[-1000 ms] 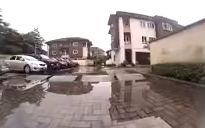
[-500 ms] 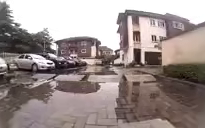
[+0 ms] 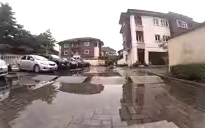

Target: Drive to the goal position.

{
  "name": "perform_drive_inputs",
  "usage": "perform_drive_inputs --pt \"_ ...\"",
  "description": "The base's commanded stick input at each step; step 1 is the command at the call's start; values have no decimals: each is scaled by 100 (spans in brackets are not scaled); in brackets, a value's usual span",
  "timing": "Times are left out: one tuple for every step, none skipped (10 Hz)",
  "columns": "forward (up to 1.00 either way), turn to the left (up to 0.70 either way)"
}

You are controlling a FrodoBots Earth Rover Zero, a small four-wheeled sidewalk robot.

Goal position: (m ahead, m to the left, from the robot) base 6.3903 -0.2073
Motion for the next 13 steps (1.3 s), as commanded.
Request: perform_drive_inputs --pt "50 0" --pt "50 0" --pt "50 0" --pt "50 0" --pt "50 0" --pt "50 0" --pt "50 -50" --pt "50 -50" --pt "50 -32" --pt "50 0" --pt "50 0" --pt "50 0" --pt "50 0"
